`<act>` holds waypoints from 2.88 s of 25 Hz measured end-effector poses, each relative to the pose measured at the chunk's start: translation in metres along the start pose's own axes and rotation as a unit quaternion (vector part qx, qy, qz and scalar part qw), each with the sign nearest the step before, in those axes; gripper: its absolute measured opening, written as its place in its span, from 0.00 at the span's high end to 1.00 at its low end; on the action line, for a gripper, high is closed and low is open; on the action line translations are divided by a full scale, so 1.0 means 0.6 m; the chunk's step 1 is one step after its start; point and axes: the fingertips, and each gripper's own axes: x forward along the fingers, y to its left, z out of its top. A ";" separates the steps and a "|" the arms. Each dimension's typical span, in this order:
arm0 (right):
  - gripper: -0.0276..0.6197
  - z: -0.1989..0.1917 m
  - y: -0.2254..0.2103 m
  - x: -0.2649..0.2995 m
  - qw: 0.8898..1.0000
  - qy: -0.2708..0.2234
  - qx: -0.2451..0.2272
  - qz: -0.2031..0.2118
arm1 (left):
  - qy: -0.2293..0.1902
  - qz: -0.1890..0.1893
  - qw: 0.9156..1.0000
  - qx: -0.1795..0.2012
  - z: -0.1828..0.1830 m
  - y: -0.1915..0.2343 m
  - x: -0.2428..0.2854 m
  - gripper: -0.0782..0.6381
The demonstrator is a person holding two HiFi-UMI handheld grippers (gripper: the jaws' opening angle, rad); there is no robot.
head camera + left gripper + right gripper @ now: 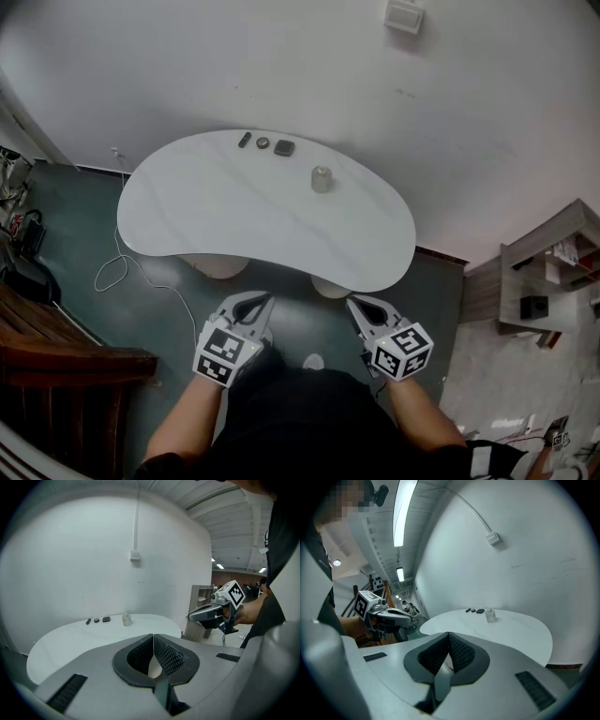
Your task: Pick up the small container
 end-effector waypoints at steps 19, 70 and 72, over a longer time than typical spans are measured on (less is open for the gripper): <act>0.97 0.116 -0.120 0.155 0.996 -0.013 0.001 -0.084 | -0.031 -0.067 0.995 0.061 0.131 0.206 0.195 0.87; 0.97 0.137 -0.344 0.295 0.983 0.043 0.065 -0.166 | 0.099 -0.161 0.973 0.130 0.029 0.356 0.712 0.43; 0.97 0.133 -0.351 0.288 0.983 0.048 0.065 -0.167 | 0.102 -0.166 0.973 0.127 0.026 0.351 0.730 0.43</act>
